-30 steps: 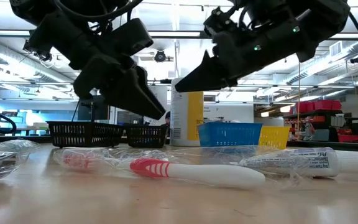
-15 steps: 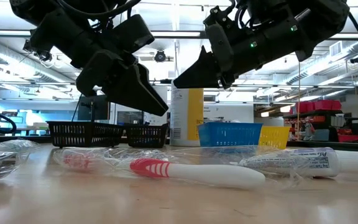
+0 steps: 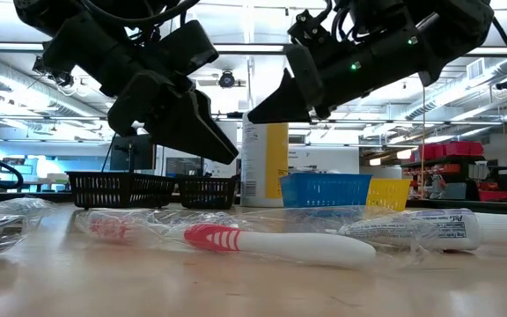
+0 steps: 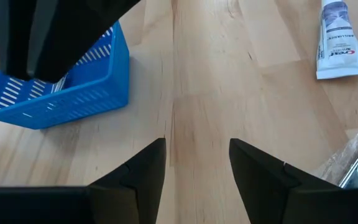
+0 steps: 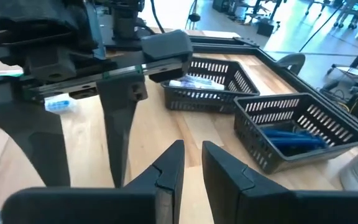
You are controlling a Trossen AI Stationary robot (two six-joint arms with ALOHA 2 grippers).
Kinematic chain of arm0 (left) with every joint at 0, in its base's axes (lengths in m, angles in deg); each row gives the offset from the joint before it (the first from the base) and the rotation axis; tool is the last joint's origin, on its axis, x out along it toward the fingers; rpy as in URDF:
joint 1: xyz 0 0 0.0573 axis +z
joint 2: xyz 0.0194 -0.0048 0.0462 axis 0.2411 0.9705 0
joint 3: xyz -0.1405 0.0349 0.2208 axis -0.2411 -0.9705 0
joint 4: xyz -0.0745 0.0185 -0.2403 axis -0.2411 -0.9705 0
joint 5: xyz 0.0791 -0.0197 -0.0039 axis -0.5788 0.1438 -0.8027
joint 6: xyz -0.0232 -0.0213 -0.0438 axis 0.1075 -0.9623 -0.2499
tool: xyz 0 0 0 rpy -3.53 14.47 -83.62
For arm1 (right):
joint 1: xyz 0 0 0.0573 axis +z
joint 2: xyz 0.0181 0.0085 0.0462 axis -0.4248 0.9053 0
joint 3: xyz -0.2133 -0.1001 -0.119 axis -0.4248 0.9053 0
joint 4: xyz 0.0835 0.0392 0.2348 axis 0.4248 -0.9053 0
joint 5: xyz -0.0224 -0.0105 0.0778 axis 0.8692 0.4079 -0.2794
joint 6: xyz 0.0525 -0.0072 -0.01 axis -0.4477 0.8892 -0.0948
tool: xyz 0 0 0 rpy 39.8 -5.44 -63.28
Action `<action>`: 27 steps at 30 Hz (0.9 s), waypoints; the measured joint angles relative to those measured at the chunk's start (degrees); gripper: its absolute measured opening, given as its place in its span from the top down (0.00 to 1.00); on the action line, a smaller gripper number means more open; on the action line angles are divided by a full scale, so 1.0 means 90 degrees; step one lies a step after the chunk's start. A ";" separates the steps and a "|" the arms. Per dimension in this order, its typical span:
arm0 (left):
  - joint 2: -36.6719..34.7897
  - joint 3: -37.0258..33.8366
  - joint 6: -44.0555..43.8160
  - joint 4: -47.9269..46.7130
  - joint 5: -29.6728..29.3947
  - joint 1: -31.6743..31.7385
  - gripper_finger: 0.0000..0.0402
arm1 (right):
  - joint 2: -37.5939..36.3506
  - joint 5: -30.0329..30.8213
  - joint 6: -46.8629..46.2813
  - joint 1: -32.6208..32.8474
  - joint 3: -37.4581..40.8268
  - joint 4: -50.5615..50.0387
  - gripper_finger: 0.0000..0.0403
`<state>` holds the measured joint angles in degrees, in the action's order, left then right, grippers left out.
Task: Pick & Place Travel size toiletries
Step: Put the silver nail cutter into the blue bin
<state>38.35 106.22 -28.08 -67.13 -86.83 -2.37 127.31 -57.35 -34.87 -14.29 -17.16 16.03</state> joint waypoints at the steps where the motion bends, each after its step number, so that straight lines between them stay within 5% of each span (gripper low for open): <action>1: 0.0000 0.0000 0.0000 0.0000 0.0000 0.0000 0.54 | 0.0000 0.0002 0.0051 0.0000 0.0000 0.0012 0.83; 18: 0.0000 0.0000 0.0000 0.0000 0.0000 0.0000 0.54 | 0.0000 -0.0063 0.0435 0.0090 0.0000 0.0234 0.82; 27: 0.0000 0.0000 0.0000 0.0000 0.0000 0.0000 0.54 | 0.0000 -0.0060 0.0157 0.0092 0.0000 0.0223 0.66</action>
<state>38.35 106.22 -28.08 -67.13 -86.83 -2.37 127.31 -57.89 -33.45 -13.46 -17.16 18.04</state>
